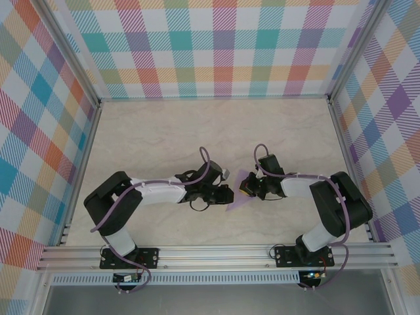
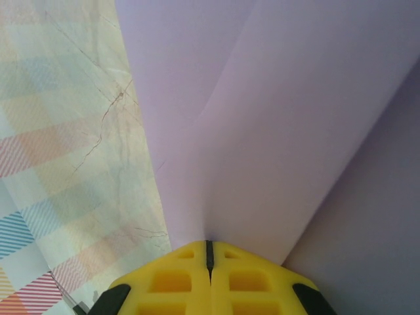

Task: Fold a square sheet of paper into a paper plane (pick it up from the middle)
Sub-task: Fourth fold the wing at the center of the table.

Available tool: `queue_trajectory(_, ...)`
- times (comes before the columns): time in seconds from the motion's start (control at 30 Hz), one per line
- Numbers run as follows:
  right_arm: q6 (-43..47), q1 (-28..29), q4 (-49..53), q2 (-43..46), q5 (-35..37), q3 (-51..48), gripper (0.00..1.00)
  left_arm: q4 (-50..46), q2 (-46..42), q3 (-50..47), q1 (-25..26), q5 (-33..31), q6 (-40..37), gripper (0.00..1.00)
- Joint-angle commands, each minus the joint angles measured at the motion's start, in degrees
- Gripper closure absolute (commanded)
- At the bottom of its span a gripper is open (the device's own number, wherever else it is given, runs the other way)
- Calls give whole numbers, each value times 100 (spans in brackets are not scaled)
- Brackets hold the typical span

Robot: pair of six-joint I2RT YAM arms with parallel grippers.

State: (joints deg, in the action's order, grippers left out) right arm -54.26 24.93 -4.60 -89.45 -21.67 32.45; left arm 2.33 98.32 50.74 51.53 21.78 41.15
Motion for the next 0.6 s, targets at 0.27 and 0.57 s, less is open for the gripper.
queue_trajectory(0.27, -129, -15, 481, -20, 567, -173, 100, 5, 471, 214, 77, 193, -24, 86)
queue_trajectory(0.57, -33, -21, 697, -37, 685, -122, 100, -190, 183, 20, 87, 567, -184, 86)
